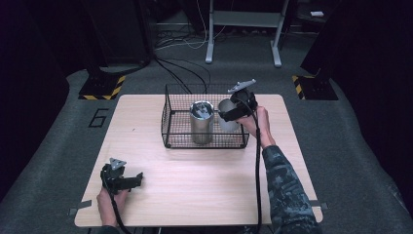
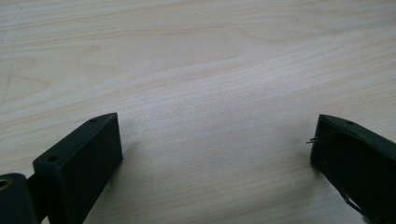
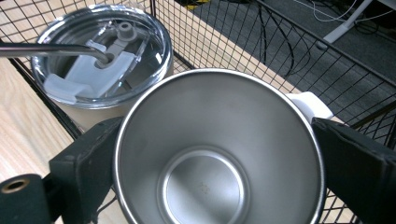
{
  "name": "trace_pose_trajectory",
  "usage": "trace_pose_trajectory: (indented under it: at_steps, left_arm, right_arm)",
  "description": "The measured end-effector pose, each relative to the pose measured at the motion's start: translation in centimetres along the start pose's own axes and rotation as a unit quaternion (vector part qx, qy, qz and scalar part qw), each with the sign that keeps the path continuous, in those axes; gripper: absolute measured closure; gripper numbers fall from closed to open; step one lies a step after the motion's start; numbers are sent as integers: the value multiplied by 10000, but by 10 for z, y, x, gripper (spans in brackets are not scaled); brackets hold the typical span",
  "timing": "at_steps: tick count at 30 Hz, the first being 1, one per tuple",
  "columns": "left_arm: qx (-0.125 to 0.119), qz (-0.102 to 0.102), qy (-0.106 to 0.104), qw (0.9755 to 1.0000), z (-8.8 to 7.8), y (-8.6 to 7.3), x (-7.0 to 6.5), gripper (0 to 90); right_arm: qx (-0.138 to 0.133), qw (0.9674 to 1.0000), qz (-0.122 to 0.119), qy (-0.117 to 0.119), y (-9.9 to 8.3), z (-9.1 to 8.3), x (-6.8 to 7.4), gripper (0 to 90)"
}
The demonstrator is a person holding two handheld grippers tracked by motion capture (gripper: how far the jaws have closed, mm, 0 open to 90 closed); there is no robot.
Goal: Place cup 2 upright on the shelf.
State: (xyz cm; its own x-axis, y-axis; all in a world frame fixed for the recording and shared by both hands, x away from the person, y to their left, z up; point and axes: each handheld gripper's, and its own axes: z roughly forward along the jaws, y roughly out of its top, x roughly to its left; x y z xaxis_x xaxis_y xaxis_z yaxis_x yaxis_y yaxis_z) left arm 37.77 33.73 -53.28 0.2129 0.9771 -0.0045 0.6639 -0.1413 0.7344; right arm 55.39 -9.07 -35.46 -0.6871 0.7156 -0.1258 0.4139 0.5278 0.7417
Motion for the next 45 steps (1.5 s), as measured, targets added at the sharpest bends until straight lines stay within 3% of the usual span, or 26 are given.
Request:
trace_pose_trajectory:
  at_steps: [4, 11, 18, 19, 29, 45]
  left_arm:
    - [3, 10, 7, 10000, 0, 0, 0, 22]
    - [-1, 0, 0, 10000, 0, 0, 0, 22]
    - [4, 11, 1, 10000, 0, 0, 0, 22]
    - [0, 7, 6, 10000, 0, 0, 0, 22]
    - [1, 5, 2, 10000, 0, 0, 0, 22]
    - [21, 29, 1, 10000, 0, 0, 0, 22]
  right_arm:
    - [82, 9999, -83, -61, -4, 9, -1, 59]
    - [137, 9999, 77, -8, -11, 19, -2, 59]
    - [169, 9998, 100, 15, -12, 23, -1, 59]
    - [210, 9996, 189, 13, -12, 24, -1, 59]
    - [291, 9995, 99, 3, -20, 32, 0, 58]
    - [440, 9988, 222, -21, -29, 43, 4, 58]
